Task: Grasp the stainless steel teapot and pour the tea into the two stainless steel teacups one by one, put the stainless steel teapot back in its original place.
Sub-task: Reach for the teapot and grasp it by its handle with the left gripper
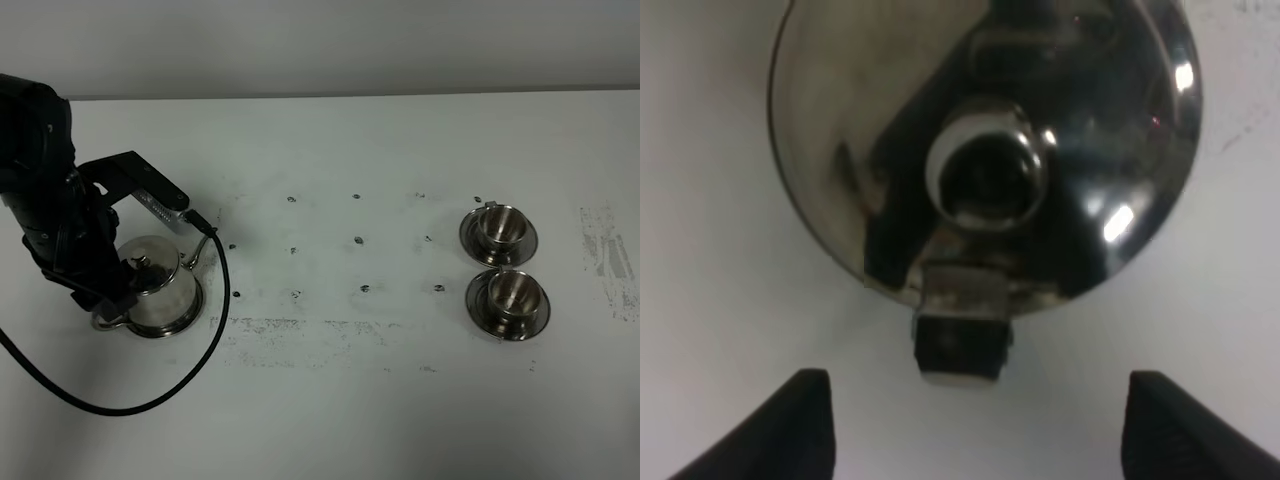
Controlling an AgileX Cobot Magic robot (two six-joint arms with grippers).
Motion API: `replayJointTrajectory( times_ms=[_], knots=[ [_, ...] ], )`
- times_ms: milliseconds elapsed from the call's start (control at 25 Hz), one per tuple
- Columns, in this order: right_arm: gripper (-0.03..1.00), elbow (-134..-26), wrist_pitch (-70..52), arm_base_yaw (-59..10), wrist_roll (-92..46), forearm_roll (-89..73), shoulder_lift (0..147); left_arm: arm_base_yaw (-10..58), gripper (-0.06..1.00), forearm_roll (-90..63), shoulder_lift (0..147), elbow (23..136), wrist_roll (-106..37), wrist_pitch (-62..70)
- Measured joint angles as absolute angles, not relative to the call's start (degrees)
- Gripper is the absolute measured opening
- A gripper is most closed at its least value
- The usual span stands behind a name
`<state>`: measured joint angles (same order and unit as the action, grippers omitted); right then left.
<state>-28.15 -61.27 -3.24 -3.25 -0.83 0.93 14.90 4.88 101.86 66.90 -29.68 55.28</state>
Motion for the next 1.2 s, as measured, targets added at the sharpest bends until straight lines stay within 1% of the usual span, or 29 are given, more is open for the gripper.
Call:
replayJointTrajectory(
  times_ms=[1200],
  knots=[
    [0.51, -28.1, -61.3, -3.2, -3.2, -0.8, 0.9, 14.9, 0.58, 3.6, 105.8, 66.9, -31.0, 52.5]
  ],
)
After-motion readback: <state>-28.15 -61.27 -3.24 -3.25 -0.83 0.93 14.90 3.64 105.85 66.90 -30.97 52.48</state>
